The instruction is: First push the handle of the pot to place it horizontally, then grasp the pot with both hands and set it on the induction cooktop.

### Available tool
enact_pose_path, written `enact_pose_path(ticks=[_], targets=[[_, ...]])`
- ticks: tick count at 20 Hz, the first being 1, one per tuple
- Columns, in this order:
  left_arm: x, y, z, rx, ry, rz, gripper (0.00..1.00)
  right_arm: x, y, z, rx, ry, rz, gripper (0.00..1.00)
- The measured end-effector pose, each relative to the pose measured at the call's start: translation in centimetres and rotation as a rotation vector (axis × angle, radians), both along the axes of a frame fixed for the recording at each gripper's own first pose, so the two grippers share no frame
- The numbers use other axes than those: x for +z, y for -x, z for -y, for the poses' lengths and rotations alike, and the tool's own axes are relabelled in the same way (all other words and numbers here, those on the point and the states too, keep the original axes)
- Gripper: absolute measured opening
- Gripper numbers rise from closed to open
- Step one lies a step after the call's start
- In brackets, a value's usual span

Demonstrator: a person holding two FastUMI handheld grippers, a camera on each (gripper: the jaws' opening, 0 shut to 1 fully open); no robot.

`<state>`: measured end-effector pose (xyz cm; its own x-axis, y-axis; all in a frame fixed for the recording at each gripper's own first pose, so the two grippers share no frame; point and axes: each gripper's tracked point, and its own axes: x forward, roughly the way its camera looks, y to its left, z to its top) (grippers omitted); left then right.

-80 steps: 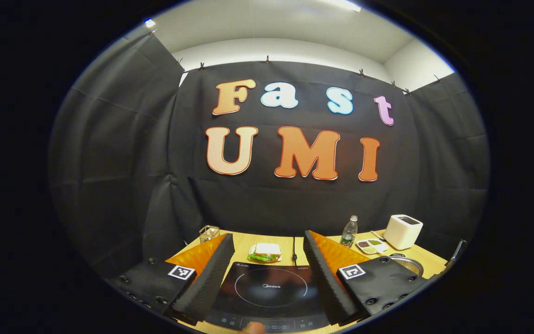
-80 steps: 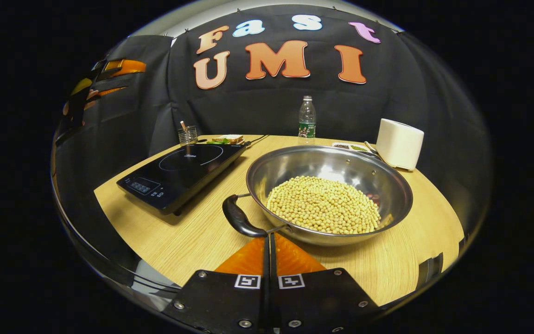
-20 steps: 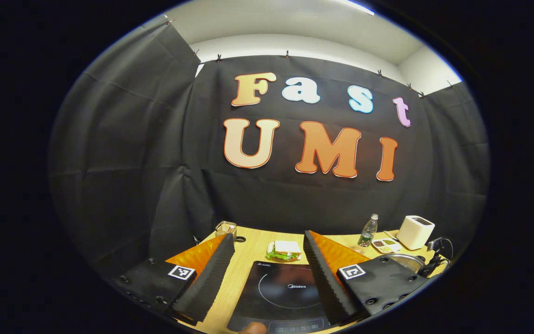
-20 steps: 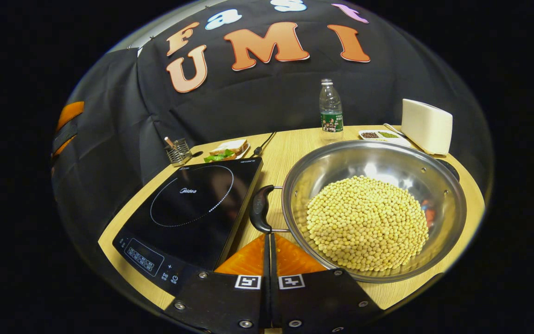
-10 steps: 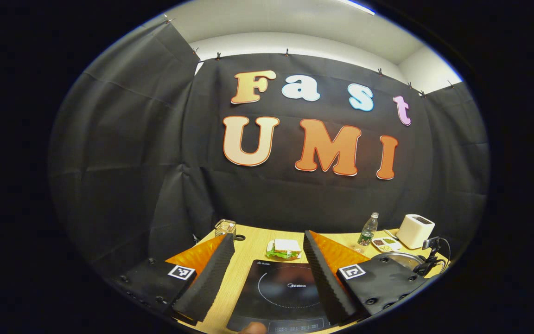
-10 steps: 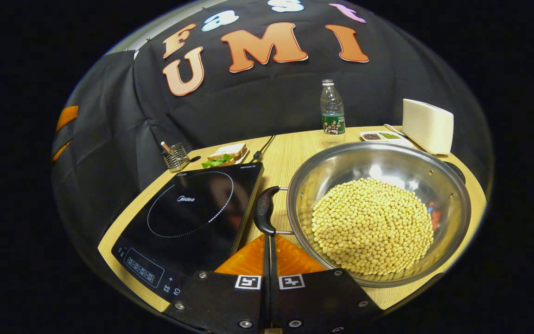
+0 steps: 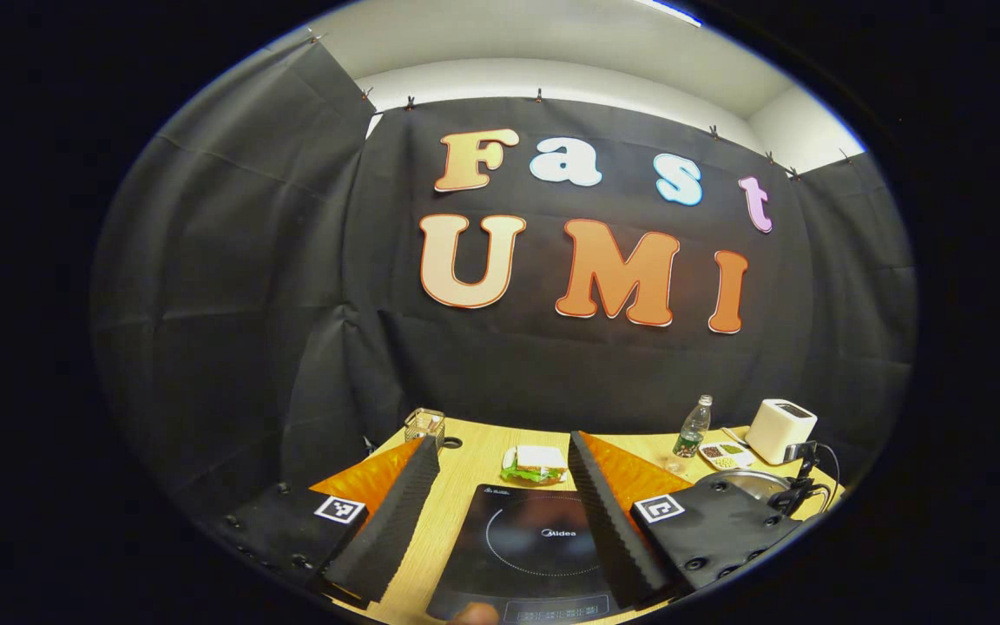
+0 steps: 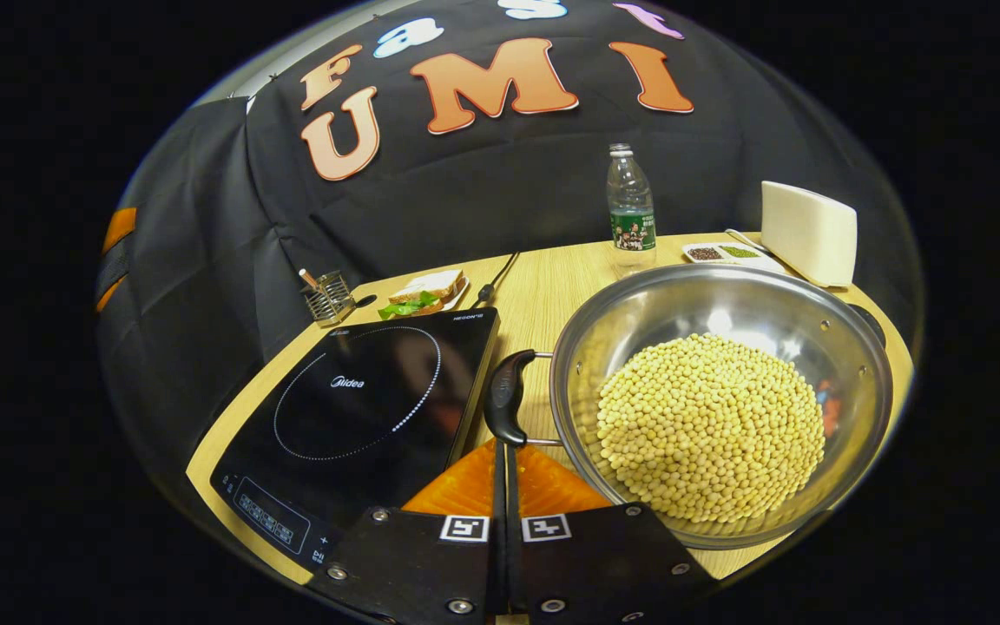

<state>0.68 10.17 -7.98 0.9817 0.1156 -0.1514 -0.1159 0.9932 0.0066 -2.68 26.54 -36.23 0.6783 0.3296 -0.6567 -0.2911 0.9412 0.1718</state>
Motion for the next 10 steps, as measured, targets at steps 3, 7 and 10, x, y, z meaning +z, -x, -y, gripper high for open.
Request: enact_pose_path(ticks=[3, 7, 10], targets=[[0.0, 0.1, 0.4, -0.008, 0.006, -0.007, 0.97, 0.1, -0.4, -0.3, 0.008, 0.003, -0.006, 0.00], [-0.2, 0.1, 1.6, -0.014, -0.002, -0.012, 0.97, 1.0, 0.8, -0.3, 0.035, -0.014, -0.031, 0.00], [-0.5, 0.1, 3.4, -0.039, 0.010, -0.020, 0.97, 2.6, 1.7, 0.5, 0.051, -0.032, -0.021, 0.00]])
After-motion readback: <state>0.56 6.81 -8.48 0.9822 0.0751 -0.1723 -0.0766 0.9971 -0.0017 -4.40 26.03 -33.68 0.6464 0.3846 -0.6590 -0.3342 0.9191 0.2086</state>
